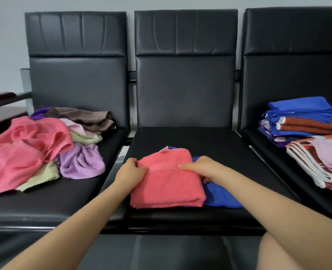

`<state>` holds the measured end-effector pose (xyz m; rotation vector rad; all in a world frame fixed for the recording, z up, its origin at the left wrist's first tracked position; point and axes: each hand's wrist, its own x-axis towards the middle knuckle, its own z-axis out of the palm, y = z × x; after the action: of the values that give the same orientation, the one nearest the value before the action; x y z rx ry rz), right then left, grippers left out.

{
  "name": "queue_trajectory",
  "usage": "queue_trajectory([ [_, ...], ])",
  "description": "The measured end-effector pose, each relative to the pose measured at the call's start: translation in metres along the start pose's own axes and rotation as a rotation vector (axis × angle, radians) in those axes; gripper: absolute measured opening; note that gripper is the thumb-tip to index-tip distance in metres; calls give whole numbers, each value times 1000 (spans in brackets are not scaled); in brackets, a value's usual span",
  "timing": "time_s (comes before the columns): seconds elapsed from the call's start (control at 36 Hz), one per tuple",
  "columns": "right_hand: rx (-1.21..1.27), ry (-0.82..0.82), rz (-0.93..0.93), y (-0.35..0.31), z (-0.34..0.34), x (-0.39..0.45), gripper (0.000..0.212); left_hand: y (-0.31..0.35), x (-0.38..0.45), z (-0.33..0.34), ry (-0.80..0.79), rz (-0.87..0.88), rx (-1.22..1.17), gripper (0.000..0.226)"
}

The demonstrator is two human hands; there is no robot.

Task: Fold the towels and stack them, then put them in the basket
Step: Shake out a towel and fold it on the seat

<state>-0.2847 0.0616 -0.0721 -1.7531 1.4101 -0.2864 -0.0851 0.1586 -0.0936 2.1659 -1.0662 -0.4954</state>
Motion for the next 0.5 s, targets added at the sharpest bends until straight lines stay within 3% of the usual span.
queue_trajectory([
  [0.19,260,-128,23,2,-4,6,83,1,4,-3,-35,-72,-64,39],
  [0.31,498,-254,-3,-4,-3,-3,51,2,1,-2,-97,-89,-7,57],
  [0.36,611,-302,15,-8,0,-9,37,3,-2,-2,-102,-53,26,55],
  [0.5,721,-279,144,-15,8,-19,49,5,-13,-2,-77,38,55,42],
])
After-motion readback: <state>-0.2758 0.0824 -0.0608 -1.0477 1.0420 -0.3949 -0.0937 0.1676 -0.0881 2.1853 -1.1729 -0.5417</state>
